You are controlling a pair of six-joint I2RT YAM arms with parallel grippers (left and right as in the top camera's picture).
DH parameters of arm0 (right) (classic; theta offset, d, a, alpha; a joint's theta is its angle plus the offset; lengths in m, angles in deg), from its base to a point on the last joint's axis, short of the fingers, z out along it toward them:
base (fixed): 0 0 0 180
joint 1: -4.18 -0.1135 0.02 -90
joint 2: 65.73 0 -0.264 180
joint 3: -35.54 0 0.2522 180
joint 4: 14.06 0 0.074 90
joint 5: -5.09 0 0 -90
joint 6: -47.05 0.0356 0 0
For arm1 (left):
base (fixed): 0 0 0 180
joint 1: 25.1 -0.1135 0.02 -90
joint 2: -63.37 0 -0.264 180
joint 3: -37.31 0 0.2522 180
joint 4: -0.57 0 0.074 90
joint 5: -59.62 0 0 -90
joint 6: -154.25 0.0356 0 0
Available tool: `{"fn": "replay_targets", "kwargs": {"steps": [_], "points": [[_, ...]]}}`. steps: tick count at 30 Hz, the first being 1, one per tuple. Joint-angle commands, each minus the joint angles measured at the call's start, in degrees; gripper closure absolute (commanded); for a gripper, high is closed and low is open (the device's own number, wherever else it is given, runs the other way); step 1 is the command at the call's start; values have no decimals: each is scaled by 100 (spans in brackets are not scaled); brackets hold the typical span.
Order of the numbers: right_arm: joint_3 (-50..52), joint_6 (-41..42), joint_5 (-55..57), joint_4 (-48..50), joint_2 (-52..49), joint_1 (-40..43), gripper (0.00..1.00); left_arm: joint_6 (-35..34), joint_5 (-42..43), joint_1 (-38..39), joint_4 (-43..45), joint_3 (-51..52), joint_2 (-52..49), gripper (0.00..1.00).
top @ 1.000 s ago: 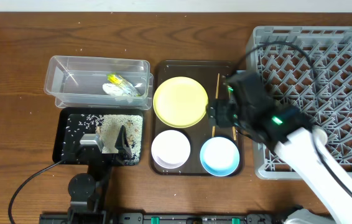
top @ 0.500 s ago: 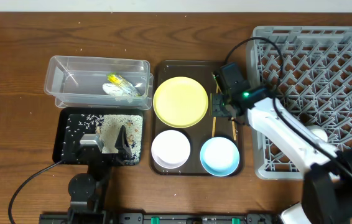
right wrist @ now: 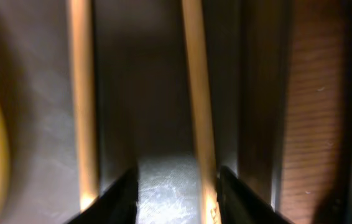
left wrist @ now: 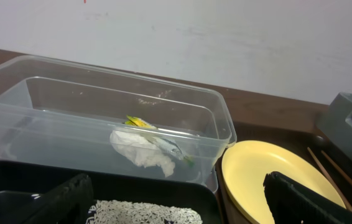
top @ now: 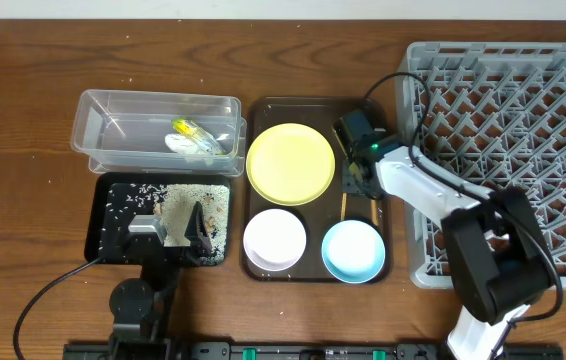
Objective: Sort waste into correct bins and load items into the dishwasher rack
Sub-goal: 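Reach the right gripper to the tray and grasp one wooden chopstick, then place the chopstick upright into the grey rack with the right gripper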
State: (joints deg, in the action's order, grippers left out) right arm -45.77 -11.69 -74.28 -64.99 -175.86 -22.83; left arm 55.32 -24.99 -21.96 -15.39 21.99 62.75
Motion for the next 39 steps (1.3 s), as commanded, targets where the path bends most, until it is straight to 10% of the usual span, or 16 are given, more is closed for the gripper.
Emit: {"fn": "replay_targets", "kwargs": {"steps": [1, 7, 22, 32, 39], "points": [[-31, 66, -96, -37, -243, 35, 76, 76, 17, -22, -125, 133, 39, 9], [-70, 66, -297, -164, -122, 66, 99, 76, 17, -22, -125, 133, 39, 10], [-114, -1338, -273, -433, 2909, 787, 99, 76, 20, -22, -125, 133, 39, 9], [-92, -2227, -256, -791, 2511, 1744, 99, 76, 17, -22, -125, 133, 39, 9], [-92, -2284, 251, -813, 2011, 1641, 69, 76, 20, -22, -125, 133, 39, 10]]}}
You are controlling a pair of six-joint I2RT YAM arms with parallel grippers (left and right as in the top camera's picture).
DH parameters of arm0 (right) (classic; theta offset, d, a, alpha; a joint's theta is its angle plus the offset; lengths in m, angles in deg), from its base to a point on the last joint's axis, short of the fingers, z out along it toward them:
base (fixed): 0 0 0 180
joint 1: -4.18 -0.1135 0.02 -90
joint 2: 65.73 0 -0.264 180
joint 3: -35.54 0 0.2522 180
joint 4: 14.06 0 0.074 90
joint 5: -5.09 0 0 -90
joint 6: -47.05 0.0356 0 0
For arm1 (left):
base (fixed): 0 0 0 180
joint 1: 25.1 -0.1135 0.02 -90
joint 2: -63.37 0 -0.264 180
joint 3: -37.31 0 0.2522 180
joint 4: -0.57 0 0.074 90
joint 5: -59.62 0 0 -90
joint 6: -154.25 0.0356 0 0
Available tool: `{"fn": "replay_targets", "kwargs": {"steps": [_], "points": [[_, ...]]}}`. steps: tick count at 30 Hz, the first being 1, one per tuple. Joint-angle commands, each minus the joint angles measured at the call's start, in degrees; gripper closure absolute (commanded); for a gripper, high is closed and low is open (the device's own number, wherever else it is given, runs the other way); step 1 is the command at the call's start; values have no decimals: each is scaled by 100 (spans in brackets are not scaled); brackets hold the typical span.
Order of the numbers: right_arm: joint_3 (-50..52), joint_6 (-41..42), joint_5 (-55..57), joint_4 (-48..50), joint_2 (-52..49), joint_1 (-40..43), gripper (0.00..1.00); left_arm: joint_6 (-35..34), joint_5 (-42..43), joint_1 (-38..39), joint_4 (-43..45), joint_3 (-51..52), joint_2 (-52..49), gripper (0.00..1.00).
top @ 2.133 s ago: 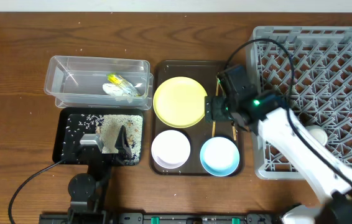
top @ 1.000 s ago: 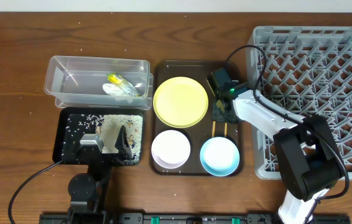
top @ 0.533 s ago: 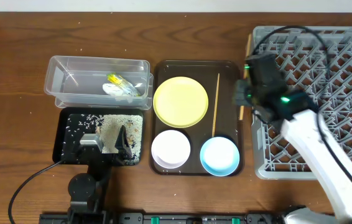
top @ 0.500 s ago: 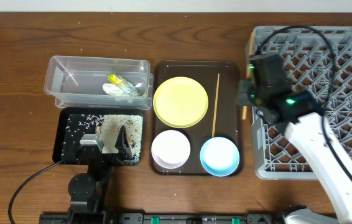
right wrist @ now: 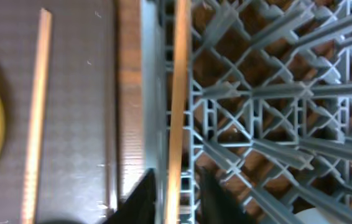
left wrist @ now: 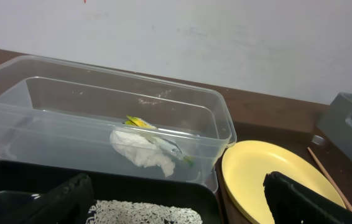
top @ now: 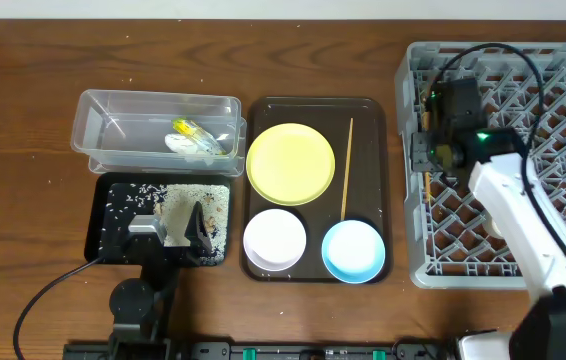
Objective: Sort waste into correct bins and load items into the dishwasher rack
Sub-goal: 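Place the chopstick upright into the grey rack with the right gripper, then grasp the second wooden chopstick with the right gripper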
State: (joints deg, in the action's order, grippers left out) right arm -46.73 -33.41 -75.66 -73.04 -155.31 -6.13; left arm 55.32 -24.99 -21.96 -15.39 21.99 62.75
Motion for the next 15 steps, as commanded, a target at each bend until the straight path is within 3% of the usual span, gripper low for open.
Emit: {"fn": "replay_targets", "kwargs": {"steps": [1, 9, 15], "points": [[-2, -2, 365, -7, -31, -61, 67, 76, 17, -22, -125, 133, 39, 10], [-11, 345, -1521, 459, 289, -835, 59, 76, 20, -22, -125, 133, 39, 10], [7, 1582, -588, 706, -319, -1727, 60, 76, 20, -22, -125, 133, 39, 9]]}}
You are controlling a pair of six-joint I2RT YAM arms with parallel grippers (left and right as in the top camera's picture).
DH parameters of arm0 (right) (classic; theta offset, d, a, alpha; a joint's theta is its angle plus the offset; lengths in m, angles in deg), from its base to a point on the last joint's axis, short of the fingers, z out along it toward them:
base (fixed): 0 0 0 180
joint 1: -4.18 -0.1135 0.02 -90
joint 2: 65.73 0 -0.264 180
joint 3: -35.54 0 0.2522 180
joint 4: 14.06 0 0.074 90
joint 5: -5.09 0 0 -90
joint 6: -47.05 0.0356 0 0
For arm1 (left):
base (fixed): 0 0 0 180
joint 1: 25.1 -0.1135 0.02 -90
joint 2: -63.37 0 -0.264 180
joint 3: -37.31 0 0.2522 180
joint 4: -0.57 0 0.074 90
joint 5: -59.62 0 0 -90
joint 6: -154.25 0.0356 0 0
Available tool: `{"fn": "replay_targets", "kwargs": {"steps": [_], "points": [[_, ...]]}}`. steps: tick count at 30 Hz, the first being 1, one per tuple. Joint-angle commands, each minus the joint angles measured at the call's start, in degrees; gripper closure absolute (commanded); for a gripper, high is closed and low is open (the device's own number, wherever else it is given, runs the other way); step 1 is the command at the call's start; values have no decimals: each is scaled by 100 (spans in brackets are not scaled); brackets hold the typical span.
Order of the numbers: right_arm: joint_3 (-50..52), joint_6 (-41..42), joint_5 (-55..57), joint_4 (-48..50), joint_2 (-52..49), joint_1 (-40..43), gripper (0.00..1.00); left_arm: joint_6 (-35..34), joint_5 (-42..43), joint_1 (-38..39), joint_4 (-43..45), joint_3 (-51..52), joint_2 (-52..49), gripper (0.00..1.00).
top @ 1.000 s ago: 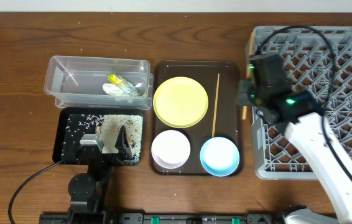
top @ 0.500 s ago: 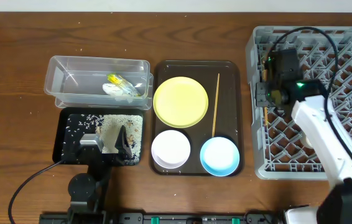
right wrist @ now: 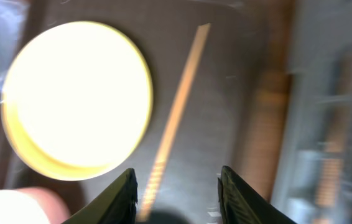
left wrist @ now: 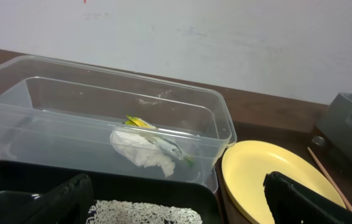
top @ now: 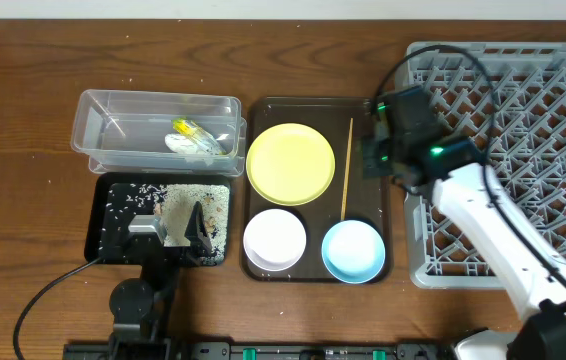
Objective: Sort waste into correct bins and load items into the dishwasher rack
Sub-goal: 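Grasp the second wooden chopstick with the right gripper, then place the second chopstick into the grey rack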
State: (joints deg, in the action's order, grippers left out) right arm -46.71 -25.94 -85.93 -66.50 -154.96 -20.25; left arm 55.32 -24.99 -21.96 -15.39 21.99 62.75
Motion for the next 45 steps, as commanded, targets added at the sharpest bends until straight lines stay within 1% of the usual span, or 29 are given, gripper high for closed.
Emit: {"fn": "replay_targets", "kwargs": {"steps": [1, 4, 8, 14, 19, 21, 22, 24, 28, 32, 36, 40, 45], "points": [[4, 1062, 750, 118, -551, -431, 61, 76, 17, -22, -125, 133, 39, 10], [4, 1390, 1187, 374, -1080, -568, 61, 76, 20, -22, -125, 133, 39, 10], [4, 1694, 1261, 739, -1731, -503, 65, 76, 17, -22, -125, 133, 39, 9], [4, 1812, 1207, 813, -2341, -479, 78, 76, 17, -22, -125, 133, 39, 9], [2, 1810, 1167, 616, -2514, -479, 93, 76, 17, -22, -125, 133, 39, 10], [0, 1808, 1163, 588, -2400, -476, 95, 76, 17, -22, -125, 133, 39, 10], [0, 1803, 1161, 568, -2286, -461, 98, 76, 17, -22, -125, 133, 39, 9], [0, 1685, 1143, 551, -2000, -404, 99, 76, 17, -22, -125, 133, 39, 10], [-2, 1045, 938, 516, -1104, -199, 99, 76, 17, -22, -125, 133, 39, 10], [-2, 273, 761, 308, -87, 192, 99, 76, 17, -22, -125, 133, 39, 10], [-2, -210, 761, 22, 525, 713, 99, 76, 17, -22, -125, 133, 39, 10], [4, -555, 761, -297, 621, 1241, 99, 76, 17, -22, -125, 133, 39, 10], [46, -748, 763, -553, 286, 1480, 99, 76, 17, -22, -125, 133, 39, 10]]}}
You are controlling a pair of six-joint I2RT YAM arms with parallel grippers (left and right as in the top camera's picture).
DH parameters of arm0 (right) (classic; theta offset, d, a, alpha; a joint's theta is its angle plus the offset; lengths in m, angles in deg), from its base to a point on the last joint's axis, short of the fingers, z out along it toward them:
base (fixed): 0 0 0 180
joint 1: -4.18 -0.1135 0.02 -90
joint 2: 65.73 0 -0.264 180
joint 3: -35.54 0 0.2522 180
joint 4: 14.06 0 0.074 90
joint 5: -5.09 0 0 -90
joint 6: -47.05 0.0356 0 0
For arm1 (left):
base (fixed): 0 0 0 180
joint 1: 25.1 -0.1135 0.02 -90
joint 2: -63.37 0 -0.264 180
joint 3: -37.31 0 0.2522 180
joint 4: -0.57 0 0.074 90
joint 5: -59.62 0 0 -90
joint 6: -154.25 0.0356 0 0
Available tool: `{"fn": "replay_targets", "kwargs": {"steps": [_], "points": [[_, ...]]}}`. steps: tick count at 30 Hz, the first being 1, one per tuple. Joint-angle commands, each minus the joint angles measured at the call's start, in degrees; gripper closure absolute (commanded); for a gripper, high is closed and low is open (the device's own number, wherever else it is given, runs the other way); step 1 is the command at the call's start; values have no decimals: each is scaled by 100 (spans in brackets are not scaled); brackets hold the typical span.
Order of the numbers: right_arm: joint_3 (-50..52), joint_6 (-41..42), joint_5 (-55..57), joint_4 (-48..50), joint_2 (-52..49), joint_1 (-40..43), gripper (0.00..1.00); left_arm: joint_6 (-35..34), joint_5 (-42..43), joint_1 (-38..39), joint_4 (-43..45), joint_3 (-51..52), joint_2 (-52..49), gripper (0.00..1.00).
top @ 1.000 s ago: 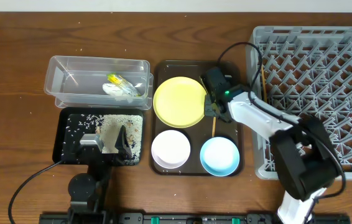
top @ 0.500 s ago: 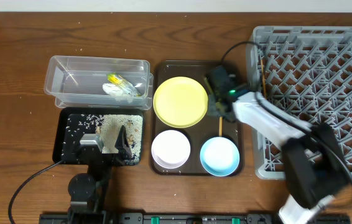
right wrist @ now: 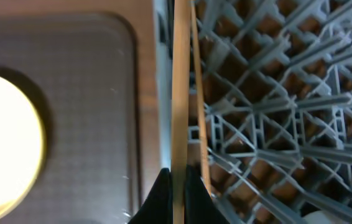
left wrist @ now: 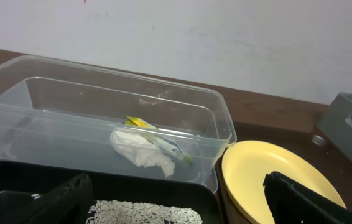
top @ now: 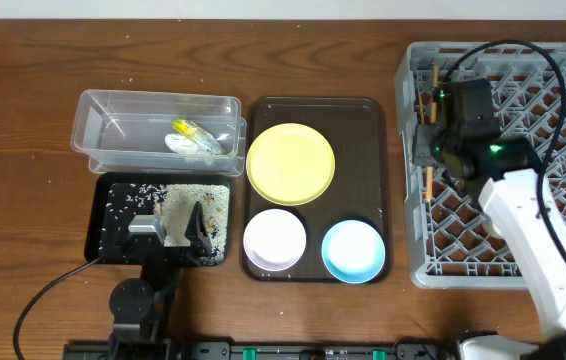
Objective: Sort waste into correct bins and load items into the dishwasher rack
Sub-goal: 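Place the second chopstick into the grey rack, then move the right gripper to the edge of the yellow plate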
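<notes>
My right gripper (right wrist: 178, 177) is shut on a wooden chopstick (right wrist: 179, 87) and holds it over the left edge of the grey dishwasher rack (top: 523, 150). A second chopstick (right wrist: 199, 112) lies in the rack just beside it. In the overhead view the right gripper (top: 431, 150) sits at that left edge. The brown tray (top: 363, 130) bears a yellow plate (top: 290, 163), a white bowl (top: 274, 240) and a blue bowl (top: 353, 250). My left gripper (left wrist: 176, 199) rests open over the black tray of rice (top: 103, 225).
A clear plastic bin (top: 113, 110) at the back left holds a crumpled tissue and a yellow-green wrapper (top: 191, 138). The black tray lies right in front of it. The rack fills the right side of the table.
My right gripper was open above the last chopstick on the brown tray. Now it is shut on that chopstick at the rack's left edge. The tray holds no chopstick. The left arm is unchanged.
Two chopsticks lay on the brown tray with my right gripper open around one. Then it held that one over the rack's left edge. Then it was open over the tray again above the other. Now one lies in the rack and the other is held beside it.
</notes>
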State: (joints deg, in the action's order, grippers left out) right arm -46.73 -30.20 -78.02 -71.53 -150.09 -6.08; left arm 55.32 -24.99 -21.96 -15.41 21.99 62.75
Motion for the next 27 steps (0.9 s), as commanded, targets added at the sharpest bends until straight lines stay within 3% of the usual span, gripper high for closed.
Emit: {"fn": "replay_targets", "kwargs": {"steps": [1, 7, 15, 19, 24, 27], "points": [[48, -337, -2, -63, -278, 55, 98, 76, 17, -22, -122, 133, 39, 9], [24, -341, 168, -66, -240, 42, 75, 76, 17, -22, -122, 133, 39, 10], [26, -339, -1853, -31, 197, -516, 62, 76, 17, -22, -122, 133, 39, 10], [31, 107, -2124, 105, 101, -1167, 48, 76, 17, -22, -122, 133, 39, 10], [37, 1241, -1034, 627, -378, -1923, 44, 76, 20, -22, -122, 133, 39, 10], [37, 1685, -581, 979, -837, -2081, 49, 76, 17, -22, -125, 133, 39, 10]]}}
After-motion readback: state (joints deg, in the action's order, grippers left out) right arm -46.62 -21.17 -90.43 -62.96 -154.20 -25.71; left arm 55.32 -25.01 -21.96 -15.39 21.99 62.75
